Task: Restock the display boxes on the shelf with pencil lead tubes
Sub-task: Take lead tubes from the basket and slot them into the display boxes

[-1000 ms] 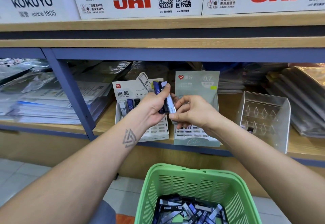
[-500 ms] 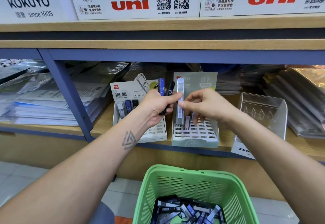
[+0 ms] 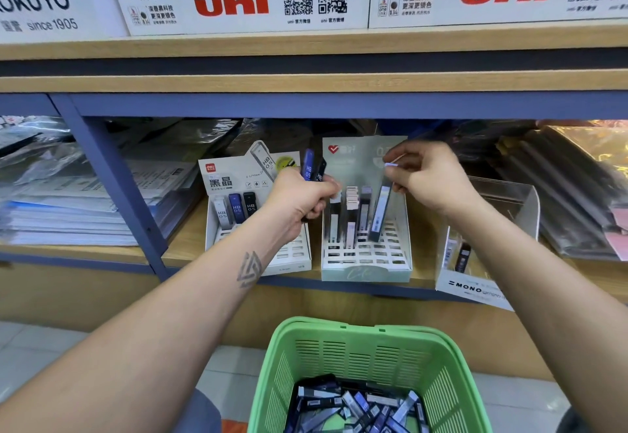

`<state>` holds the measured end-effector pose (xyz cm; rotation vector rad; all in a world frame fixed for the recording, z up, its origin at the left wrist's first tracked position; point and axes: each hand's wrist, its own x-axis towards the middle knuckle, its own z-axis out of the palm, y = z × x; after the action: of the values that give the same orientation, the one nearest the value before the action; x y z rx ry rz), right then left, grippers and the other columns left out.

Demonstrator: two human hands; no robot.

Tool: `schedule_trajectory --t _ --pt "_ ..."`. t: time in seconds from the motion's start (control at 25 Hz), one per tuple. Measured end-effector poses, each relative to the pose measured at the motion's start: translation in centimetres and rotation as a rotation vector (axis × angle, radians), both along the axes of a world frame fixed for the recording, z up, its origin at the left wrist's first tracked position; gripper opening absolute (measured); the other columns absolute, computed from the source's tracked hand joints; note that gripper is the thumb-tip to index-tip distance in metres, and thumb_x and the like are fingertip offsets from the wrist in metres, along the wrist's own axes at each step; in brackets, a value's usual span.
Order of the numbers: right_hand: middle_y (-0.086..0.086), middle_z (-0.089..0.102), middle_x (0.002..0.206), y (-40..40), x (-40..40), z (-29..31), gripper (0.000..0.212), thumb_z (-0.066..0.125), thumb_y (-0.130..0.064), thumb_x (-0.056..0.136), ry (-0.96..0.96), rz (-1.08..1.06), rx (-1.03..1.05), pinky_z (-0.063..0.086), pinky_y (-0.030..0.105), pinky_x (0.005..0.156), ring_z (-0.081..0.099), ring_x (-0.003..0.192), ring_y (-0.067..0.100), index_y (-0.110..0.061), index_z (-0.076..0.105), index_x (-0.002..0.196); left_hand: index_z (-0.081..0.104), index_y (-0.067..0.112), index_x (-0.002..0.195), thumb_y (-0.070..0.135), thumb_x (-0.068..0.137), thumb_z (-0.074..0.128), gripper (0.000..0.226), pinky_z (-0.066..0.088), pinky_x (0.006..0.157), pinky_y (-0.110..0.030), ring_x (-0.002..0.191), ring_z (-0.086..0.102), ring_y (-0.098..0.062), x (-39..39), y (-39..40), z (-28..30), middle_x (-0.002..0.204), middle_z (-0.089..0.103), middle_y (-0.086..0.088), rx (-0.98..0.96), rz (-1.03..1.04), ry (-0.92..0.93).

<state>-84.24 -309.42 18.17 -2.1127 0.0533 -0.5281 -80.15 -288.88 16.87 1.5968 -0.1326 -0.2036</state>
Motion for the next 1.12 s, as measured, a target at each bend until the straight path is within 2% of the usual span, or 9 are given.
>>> schedule_trajectory --t 0.08,0.24,0.36,0.6,0.72,0.8,0.88,1.0,1.12 --pt "0.002 0.072 0.083 -0.3 0.1 -0.4 0.007 0.071 -0.012 0.093 -0.010 -0.031 -0.142 0.060 0.032 0.071 0.070 0.067 0.013 -0.015 0.066 0.095 0.059 0.009 0.089 0.000 0.083 0.071 0.016 0.034 0.041 -0.020 0.047 0.043 -0.014 -0.1 -0.2 -0.1 0.073 0.058 -0.008 0.098 0.067 -0.089" --pt "0.001 0.072 0.082 0.4 0.7 -1.6 0.008 0.072 -0.009 0.091 -0.049 0.015 -0.142 0.062 0.036 0.075 0.071 0.068 0.009 -0.013 0.066 0.092 0.060 0.016 0.074 0.007 0.080 0.076 0.019 0.051 0.067 -0.029 0.069 0.058 -0.017 0.0 -1.3 -0.1 0.071 0.060 0.002 0.300 0.110 -0.308" --pt "0.001 0.073 0.081 0.6 1.2 -2.2 0.009 0.073 -0.010 0.090 -0.060 0.033 -0.158 0.062 0.042 0.076 0.072 0.067 0.010 -0.015 0.066 0.091 0.062 0.017 0.074 0.011 0.080 0.079 0.019 0.050 0.067 -0.026 0.070 0.061 -0.015 0.3 -1.9 -0.5 0.073 0.064 0.002 0.353 0.107 -0.350" --pt "0.002 0.072 0.079 0.6 1.1 -2.6 0.007 0.074 -0.011 0.090 -0.020 0.048 -0.212 0.061 0.040 0.076 0.072 0.068 0.013 -0.014 0.067 0.089 0.063 0.020 0.075 0.021 0.080 0.083 0.021 0.048 0.061 -0.021 0.071 0.063 -0.013 0.8 -2.2 -0.6 0.075 0.066 0.002 0.474 0.115 -0.382" --pt "-0.002 0.074 0.085 0.7 1.1 -2.6 0.003 0.074 -0.015 0.091 -0.026 0.055 -0.284 0.057 0.034 0.083 0.070 0.080 0.013 -0.016 0.075 0.092 0.063 0.021 0.076 0.020 0.079 0.083 0.021 0.048 0.061 -0.022 0.072 0.063 -0.013 0.8 -2.4 -0.7 0.076 0.065 0.005 0.498 0.097 -0.379" --pt "-0.001 0.075 0.099 1.0 1.1 -3.0 0.013 0.071 -0.016 0.093 -0.032 0.046 -0.394 0.051 0.028 0.090 0.067 0.094 0.014 -0.015 0.078 0.103 0.065 0.019 0.079 0.017 0.079 0.083 0.017 0.049 0.064 -0.023 0.077 0.065 -0.016 0.8 -2.3 -0.9 0.078 0.066 0.005 0.512 0.086 -0.382" --pt "0.003 0.075 0.105 1.4 1.3 -3.5 0.017 0.071 -0.015 0.093 -0.054 0.033 -0.424 0.052 0.031 0.093 0.067 0.099 0.018 -0.013 0.077 0.109 0.065 0.018 0.080 0.016 0.079 0.083 0.017 0.048 0.063 -0.022 0.077 0.064 -0.015 0.8 -2.3 -1.0 0.076 0.065 0.007 0.514 0.078 -0.378" --pt "0.001 0.075 0.099 1.6 1.5 -3.9 0.012 0.070 -0.015 0.092 -0.052 0.015 -0.461 0.055 0.040 0.088 0.068 0.094 0.021 -0.017 0.077 0.102 0.065 0.018 0.078 0.016 0.078 0.083 0.018 0.050 0.067 -0.024 0.077 0.064 -0.015 1.0 -2.3 -1.1 0.076 0.065 0.006 0.512 0.075 -0.374" --pt "0.003 0.072 0.107 1.5 1.3 -3.8 0.022 0.062 -0.010 0.091 -0.007 -0.049 -0.515 0.054 0.040 0.087 0.065 0.100 0.028 -0.018 0.078 0.104 0.065 0.019 0.077 0.016 0.078 0.082 0.018 0.051 0.069 -0.025 0.079 0.065 -0.016 1.0 -2.2 -1.2 0.079 0.067 0.003 0.493 0.062 -0.351"
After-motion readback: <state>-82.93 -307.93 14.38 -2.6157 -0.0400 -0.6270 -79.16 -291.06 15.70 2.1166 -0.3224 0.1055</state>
